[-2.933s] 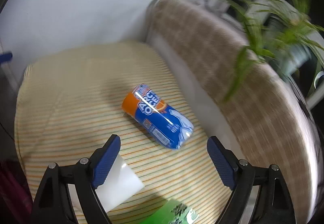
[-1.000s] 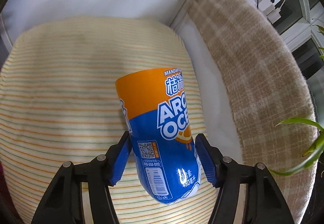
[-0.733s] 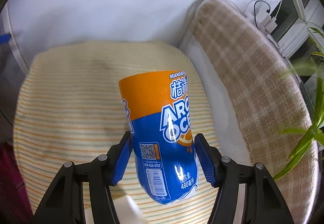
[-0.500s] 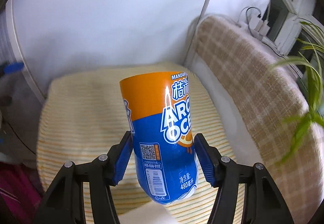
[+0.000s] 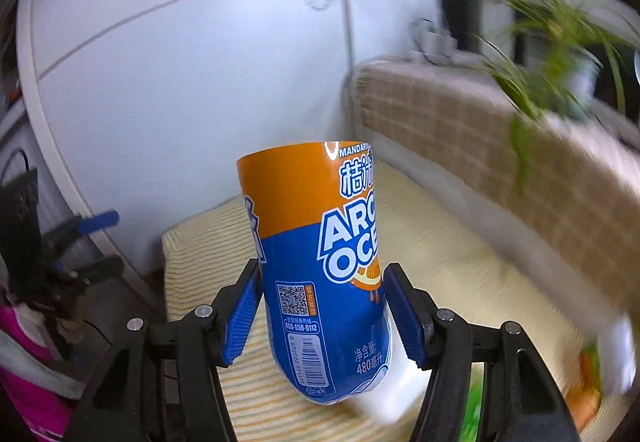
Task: Flip cup upright
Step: 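Lift the blue-orange cup off the bed with the right tool, then carry the held cup toward the left tool with the right tool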
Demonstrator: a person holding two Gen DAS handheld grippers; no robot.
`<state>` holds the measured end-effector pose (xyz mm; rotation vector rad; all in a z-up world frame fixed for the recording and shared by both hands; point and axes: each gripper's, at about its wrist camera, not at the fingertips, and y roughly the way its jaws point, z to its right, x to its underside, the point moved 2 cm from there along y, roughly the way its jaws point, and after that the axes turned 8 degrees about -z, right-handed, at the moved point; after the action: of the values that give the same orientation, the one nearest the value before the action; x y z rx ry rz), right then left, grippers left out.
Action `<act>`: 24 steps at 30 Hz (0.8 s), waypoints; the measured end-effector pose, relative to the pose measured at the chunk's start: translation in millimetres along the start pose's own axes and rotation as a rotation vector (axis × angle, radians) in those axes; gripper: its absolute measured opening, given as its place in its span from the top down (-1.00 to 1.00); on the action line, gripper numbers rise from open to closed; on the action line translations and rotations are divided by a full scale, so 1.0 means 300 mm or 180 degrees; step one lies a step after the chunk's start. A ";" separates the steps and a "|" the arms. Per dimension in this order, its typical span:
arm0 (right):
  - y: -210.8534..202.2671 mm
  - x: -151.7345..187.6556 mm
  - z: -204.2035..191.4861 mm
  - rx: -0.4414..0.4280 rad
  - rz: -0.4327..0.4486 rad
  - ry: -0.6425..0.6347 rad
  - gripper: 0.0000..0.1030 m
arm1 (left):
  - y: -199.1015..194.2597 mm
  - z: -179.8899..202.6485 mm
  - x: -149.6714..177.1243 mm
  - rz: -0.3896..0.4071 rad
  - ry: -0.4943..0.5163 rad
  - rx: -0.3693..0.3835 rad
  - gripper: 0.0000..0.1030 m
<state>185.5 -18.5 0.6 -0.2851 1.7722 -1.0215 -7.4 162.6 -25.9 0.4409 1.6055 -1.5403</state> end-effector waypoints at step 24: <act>-0.286 0.735 0.331 0.0081 -0.0076 0.2952 -0.25 | 0.028 0.453 0.066 -0.0180 0.0632 0.0834 -0.99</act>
<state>149.7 -255.6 -90.8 0.2381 2.5682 -1.3045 31.7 30.7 -30.8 0.7162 1.5797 -1.8062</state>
